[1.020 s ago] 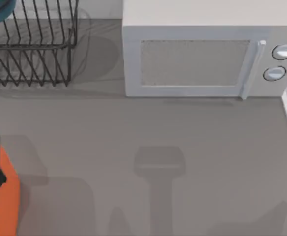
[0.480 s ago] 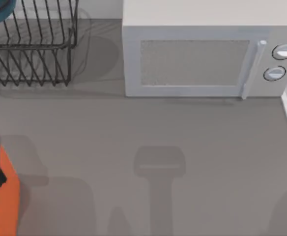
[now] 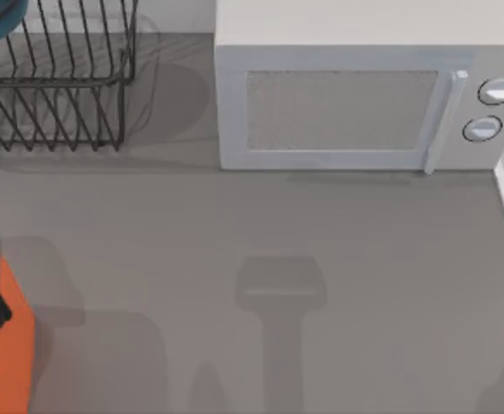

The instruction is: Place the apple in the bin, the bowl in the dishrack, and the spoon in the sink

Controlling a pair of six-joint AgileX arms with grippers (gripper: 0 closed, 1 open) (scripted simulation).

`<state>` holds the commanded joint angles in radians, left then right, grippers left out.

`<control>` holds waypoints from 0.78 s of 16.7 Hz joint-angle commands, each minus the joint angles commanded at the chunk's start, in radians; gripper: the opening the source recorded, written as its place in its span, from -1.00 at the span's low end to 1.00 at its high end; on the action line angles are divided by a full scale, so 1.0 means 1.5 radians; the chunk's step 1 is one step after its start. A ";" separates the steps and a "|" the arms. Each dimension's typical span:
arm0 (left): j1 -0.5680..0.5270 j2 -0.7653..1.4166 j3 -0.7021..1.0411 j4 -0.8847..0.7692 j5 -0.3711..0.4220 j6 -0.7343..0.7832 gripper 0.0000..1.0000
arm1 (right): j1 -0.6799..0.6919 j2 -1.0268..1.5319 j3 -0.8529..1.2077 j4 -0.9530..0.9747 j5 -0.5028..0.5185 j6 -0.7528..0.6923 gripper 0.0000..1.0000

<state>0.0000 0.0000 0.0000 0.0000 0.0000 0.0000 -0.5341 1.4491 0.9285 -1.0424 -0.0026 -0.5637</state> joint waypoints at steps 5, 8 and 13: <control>0.000 0.000 0.000 0.000 0.000 0.000 1.00 | 0.000 0.038 -0.043 0.077 0.000 0.002 1.00; 0.000 0.000 0.000 0.000 0.000 0.000 1.00 | 0.000 0.088 -0.098 0.189 0.000 0.004 1.00; 0.000 0.000 0.000 0.000 0.000 0.000 1.00 | 0.000 0.145 -0.159 0.303 0.000 0.005 1.00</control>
<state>0.0000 0.0000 0.0000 0.0000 0.0000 0.0000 -0.5340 1.6672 0.6899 -0.5883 -0.0028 -0.5568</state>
